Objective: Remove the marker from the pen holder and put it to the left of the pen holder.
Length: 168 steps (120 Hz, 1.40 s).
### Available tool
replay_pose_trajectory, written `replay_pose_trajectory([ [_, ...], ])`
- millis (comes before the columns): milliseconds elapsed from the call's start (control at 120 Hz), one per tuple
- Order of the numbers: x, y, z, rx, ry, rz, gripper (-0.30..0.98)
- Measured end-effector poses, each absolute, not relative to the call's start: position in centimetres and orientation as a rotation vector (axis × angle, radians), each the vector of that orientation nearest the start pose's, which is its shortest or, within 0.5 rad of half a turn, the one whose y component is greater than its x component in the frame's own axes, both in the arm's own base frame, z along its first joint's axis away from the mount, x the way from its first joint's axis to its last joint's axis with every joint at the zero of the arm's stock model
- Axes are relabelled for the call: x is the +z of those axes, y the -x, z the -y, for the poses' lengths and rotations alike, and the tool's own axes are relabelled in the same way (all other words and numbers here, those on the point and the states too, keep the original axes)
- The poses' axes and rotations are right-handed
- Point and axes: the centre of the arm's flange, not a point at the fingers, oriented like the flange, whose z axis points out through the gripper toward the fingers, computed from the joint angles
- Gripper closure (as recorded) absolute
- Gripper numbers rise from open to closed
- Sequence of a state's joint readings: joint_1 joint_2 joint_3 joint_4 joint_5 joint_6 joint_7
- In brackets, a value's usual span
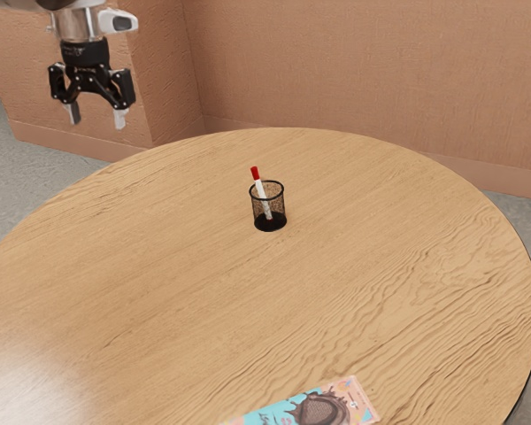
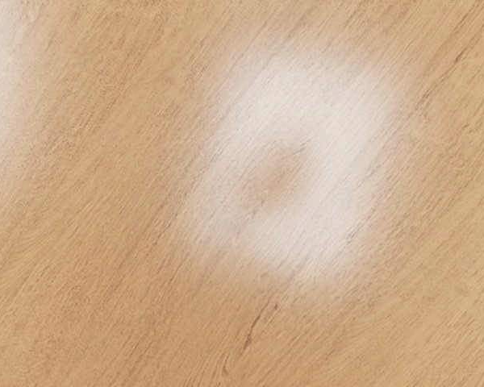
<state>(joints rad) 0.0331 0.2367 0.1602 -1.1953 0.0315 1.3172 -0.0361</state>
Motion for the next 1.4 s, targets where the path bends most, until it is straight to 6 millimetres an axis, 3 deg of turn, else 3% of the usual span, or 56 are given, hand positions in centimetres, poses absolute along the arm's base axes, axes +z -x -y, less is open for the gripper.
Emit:
replay_pose_trajectory([
  [183, 65.1, -59.6, -10.2, 0.072, 3.061, 0.355, 0.02],
  [250, 64.7, -61.1, -10.1, -0.009, 3.054, 0.350, 0.02],
  [383, 56.3, -67.9, -10.2, -0.107, 3.029, 0.338, 0.02],
  [475, 51.4, -71.4, -10.0, -0.198, 3.012, 0.344, 0.02],
  [633, 44.7, -76.0, -8.3, -0.382, 2.985, 0.359, 0.02],
  [708, 42.6, -77.5, -6.3, -0.477, 2.976, 0.352, 0.02],
  [867, 41.2, -79.0, -5.0, -0.660, 2.955, 0.459, 0.02],
  [950, 39.5, -79.8, -4.7, -0.710, 2.946, 0.545, 0.02],
  [1117, 37.3, -80.7, -1.9, -0.816, 2.941, 0.673, 0.02],
  [1400, 33.4, -82.1, -2.0, -0.900, 2.870, 0.902, 0.02],
])
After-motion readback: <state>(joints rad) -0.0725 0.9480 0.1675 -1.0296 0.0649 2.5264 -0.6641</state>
